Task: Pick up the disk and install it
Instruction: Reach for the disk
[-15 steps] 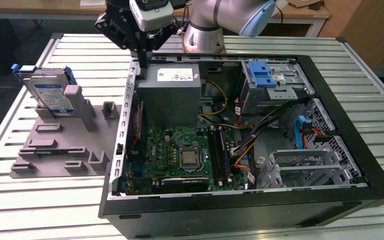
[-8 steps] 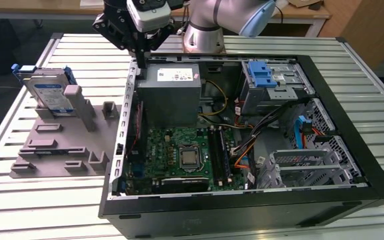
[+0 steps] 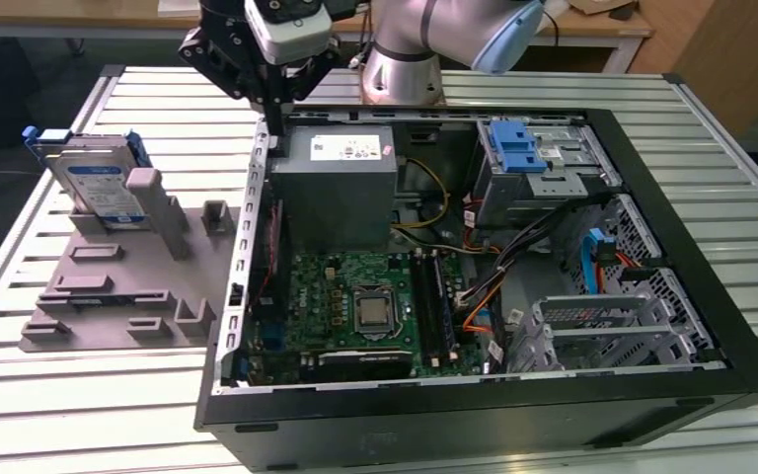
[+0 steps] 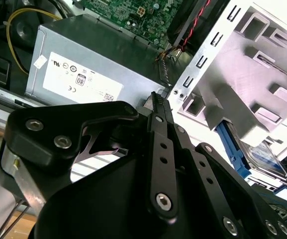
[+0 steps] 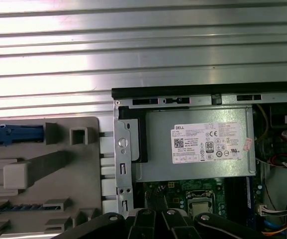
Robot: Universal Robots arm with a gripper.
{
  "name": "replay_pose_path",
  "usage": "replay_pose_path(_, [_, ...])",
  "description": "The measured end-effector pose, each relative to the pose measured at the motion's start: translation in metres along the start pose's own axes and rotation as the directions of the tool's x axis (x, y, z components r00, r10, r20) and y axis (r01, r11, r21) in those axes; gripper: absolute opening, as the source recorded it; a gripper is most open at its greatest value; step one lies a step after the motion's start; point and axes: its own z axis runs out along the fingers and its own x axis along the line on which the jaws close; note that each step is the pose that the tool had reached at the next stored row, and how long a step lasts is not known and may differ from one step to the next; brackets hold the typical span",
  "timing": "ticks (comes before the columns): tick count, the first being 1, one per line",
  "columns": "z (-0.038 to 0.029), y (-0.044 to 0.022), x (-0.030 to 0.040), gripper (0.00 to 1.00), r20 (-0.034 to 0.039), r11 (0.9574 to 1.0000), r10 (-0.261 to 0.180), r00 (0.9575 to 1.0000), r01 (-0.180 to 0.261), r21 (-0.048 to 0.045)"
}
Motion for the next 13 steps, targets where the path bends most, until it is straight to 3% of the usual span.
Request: replay_pose_path(13, [0.0011, -0.0004, 0.0054, 0.11, 0.0000, 1.0000, 0.000, 1.0000, 0.000, 0.0000])
